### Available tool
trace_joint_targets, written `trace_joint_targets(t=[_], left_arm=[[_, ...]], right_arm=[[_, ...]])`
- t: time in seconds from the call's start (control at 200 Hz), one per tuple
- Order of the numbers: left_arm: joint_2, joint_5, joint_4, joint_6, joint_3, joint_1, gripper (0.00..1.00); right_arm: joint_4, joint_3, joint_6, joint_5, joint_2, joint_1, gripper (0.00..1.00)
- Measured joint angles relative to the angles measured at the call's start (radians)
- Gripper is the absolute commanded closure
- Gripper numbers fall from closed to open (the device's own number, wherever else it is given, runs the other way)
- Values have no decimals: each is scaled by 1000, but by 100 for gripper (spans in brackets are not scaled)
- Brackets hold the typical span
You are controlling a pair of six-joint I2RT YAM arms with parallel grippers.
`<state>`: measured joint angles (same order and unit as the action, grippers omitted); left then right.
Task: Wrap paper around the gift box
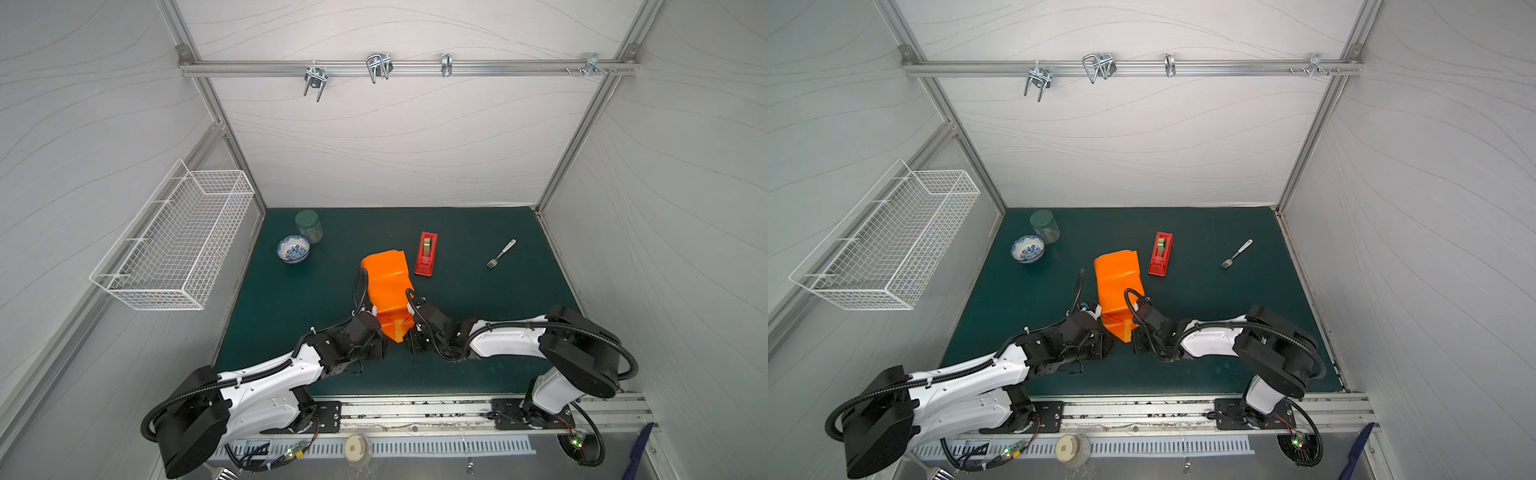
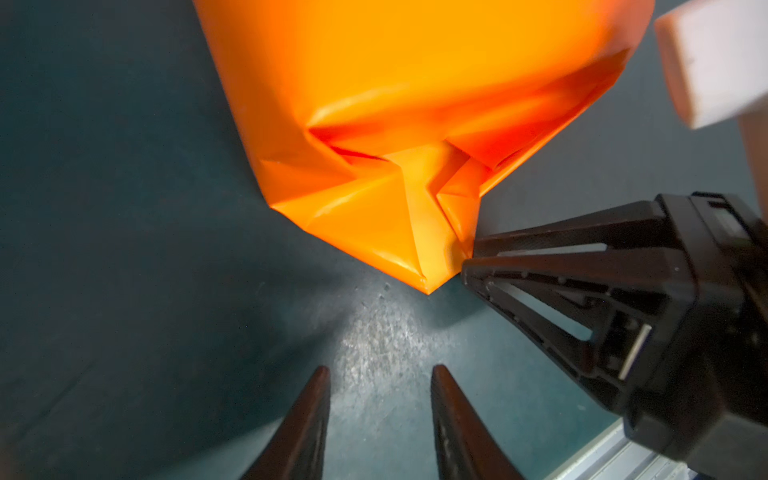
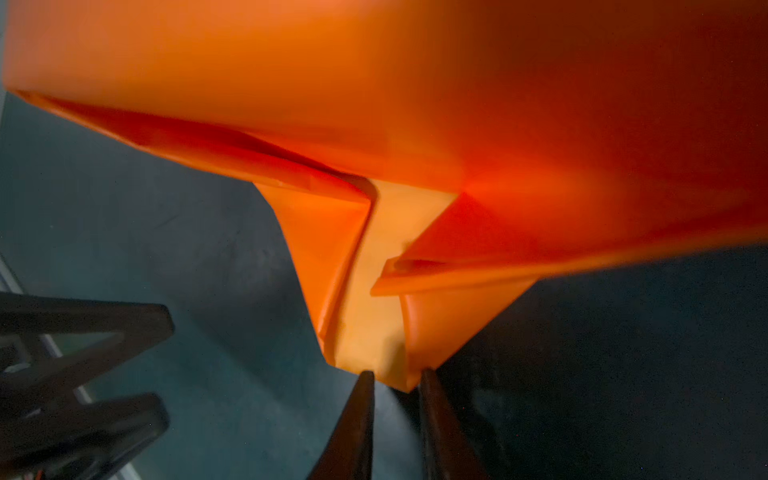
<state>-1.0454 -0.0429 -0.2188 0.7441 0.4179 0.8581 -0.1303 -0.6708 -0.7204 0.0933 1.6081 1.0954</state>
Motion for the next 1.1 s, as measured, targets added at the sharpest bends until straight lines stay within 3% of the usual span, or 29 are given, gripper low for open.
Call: trace_joint_targets(t=[0.26,0.605,1.1], left_arm=[[-9,2,15,-5,-5,0,58],[-1,2,30,-38,-11,0,60],[-59,22,71,-158,-9,0,61]], right_arm=[[9,-9,-17,108,12,37,86],[32,-17,-15,140,14,42,100],[53,-17,-23,131,-42,39,100]])
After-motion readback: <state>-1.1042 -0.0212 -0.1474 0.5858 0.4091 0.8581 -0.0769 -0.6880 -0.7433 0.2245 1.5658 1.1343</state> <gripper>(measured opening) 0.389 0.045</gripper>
